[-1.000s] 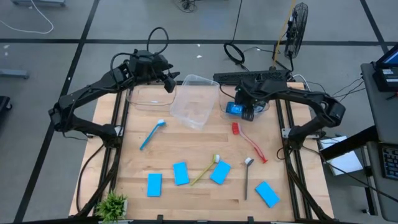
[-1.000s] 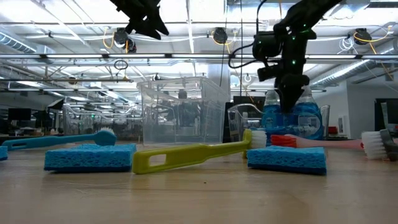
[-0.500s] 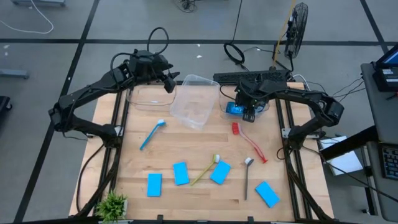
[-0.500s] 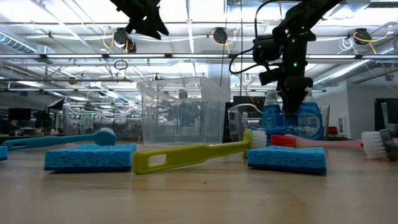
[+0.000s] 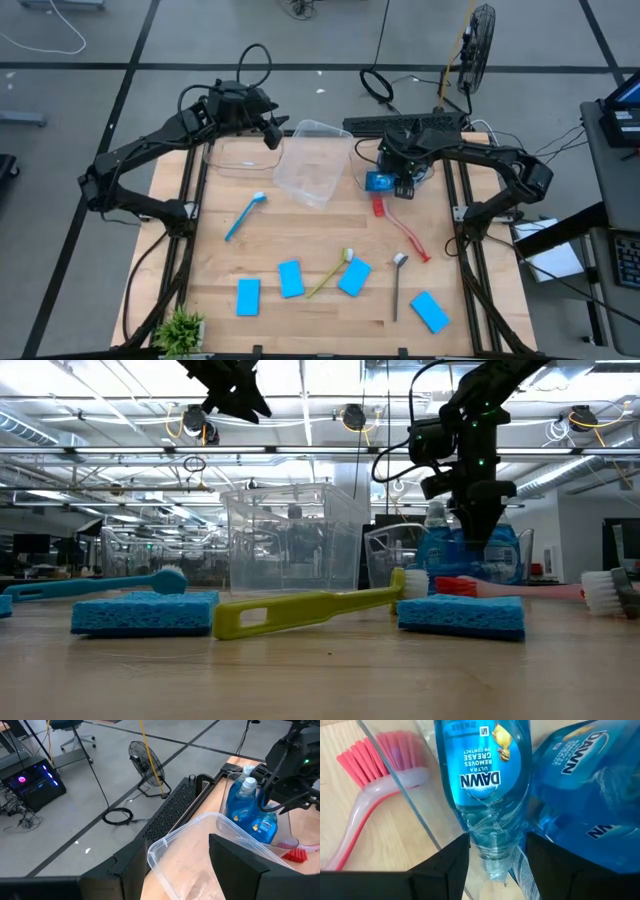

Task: Pick & Place Kitchen Sink Supplies
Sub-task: Put the blue soap dispenser into the right transparent bin

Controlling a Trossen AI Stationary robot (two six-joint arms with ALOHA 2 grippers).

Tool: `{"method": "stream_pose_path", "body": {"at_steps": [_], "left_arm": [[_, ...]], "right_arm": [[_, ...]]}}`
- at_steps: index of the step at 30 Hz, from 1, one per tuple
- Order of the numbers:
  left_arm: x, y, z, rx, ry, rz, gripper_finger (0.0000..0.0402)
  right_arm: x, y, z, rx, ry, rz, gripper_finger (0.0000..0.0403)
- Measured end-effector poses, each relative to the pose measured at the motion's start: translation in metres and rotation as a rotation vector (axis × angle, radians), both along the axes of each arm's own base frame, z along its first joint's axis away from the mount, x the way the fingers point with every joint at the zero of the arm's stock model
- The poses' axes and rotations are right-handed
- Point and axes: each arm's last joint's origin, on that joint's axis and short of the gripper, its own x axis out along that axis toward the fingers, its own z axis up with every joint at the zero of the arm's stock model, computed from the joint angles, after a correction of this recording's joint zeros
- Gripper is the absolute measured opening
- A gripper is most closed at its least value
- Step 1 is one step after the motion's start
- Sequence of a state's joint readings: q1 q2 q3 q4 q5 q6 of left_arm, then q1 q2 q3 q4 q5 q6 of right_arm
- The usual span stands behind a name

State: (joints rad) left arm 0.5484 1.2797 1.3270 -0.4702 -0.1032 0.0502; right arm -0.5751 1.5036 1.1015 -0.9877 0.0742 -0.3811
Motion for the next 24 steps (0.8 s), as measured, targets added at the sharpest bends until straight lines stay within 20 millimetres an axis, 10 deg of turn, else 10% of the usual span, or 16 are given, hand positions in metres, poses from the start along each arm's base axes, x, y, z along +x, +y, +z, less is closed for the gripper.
{"method": "stream_pose_path", "body": {"at_steps": [24], "left_arm": [[0.0001, 0.0, 0.0, 0.02, 0.016, -0.012, 0.0214]], "right_arm": [[0.0024, -0.0017, 0.0003, -0.014, -0.013, 0.174, 0.0243]]}}
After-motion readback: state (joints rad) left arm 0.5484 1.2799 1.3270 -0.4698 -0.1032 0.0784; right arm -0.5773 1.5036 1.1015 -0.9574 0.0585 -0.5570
